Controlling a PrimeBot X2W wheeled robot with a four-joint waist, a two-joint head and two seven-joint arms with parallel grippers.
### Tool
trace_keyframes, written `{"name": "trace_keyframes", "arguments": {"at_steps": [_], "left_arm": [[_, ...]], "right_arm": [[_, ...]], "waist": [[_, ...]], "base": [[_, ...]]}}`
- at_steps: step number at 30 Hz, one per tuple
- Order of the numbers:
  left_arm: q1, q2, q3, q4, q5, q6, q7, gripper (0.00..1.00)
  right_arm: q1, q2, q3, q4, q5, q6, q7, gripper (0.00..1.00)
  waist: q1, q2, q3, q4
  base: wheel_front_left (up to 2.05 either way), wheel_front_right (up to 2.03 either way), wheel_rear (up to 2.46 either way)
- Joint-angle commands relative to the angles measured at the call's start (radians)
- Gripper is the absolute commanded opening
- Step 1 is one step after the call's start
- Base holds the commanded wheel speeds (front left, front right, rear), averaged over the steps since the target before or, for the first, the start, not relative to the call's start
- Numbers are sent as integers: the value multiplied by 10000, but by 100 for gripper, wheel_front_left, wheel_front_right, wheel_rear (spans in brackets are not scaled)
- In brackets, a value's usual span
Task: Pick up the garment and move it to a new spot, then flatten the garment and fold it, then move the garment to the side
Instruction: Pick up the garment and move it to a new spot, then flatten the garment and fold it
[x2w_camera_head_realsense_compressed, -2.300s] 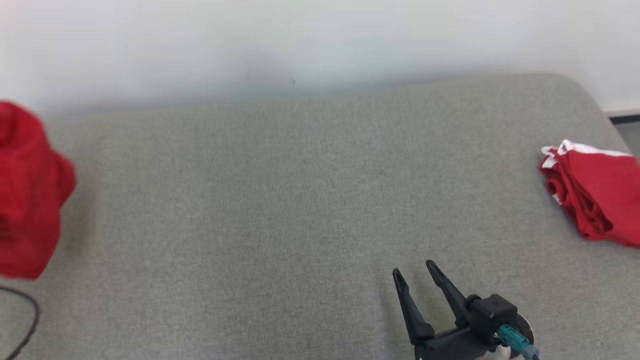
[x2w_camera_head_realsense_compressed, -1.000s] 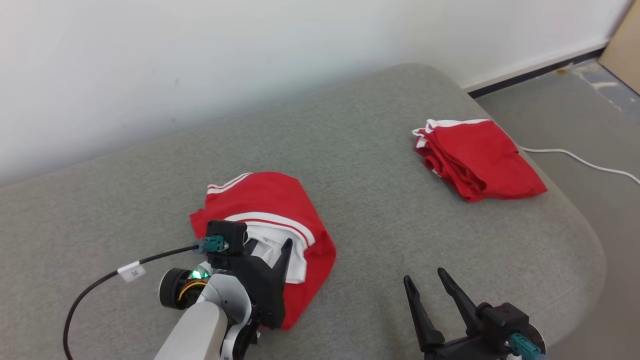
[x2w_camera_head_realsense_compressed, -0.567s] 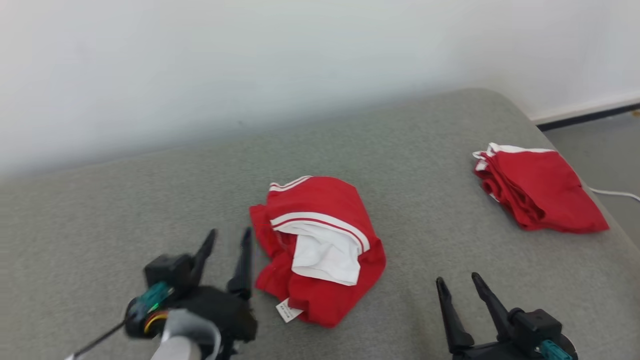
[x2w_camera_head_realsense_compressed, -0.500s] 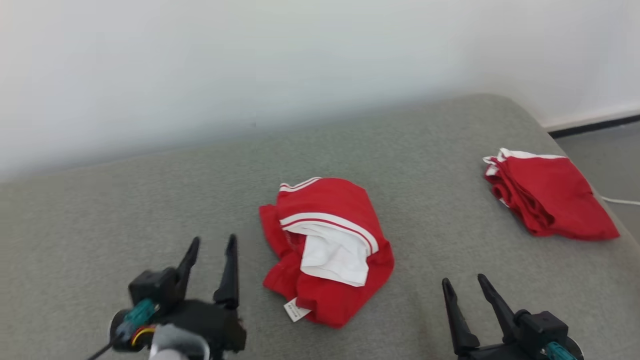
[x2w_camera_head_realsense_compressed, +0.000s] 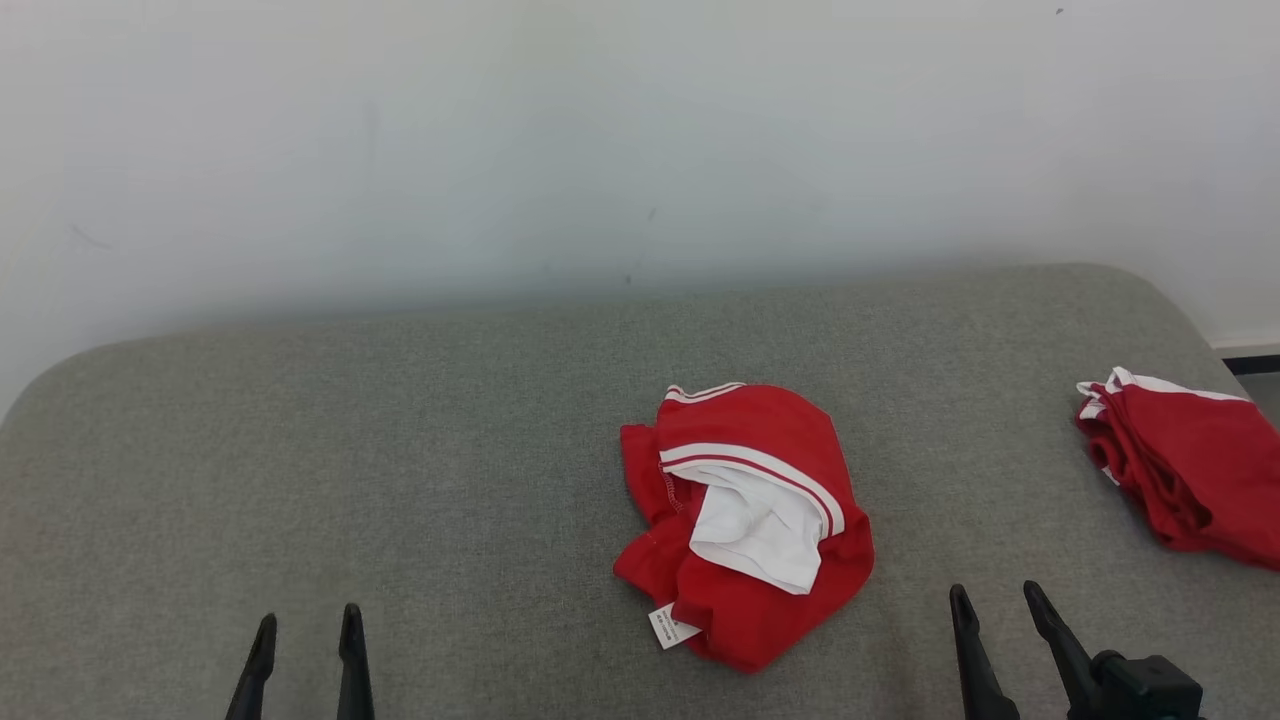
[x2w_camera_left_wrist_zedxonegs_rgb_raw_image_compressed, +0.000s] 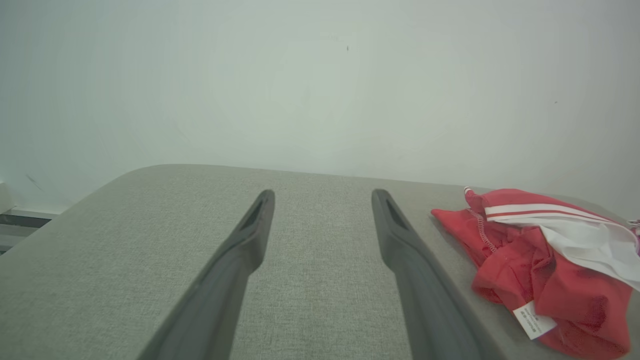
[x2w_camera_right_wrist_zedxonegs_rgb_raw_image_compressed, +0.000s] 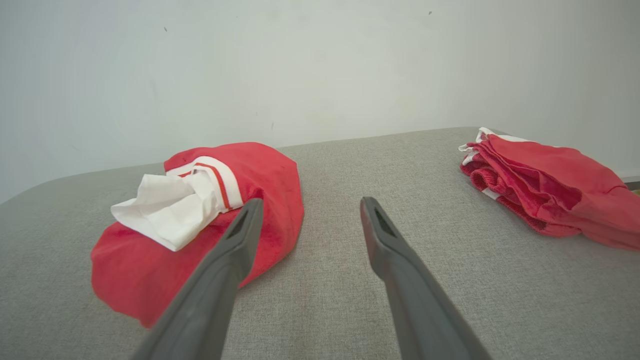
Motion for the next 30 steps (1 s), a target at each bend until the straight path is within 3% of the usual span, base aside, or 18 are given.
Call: {"name": "trace_keyframes", "arguments": {"at_steps": [1,11,24,30], "left_arm": [[249,-76,58,-112,122,-3,-24,100],[1509,-420,643,-460,530,-341,-32,100],[1225,-708,852,12,779,-864,-33,100],[1156,-892,897,157,865,-1051,-32,100]], "right_arm": [[122,-20,-43,-19,-37,-25,38,100],[416,25,-190,-116,-118,-25,227,100],[167,74,-64,-186,-24,-25,322,100],[-793,-312,481,-317,52,-25,866,100]], "waist": [[1,0,-110,116],[1,0,-184,47],[1,0,-149,31],[1,0,-67,303]], "base": [[0,0,0],[0,0,0],[0,0,0],[0,0,0]]}}
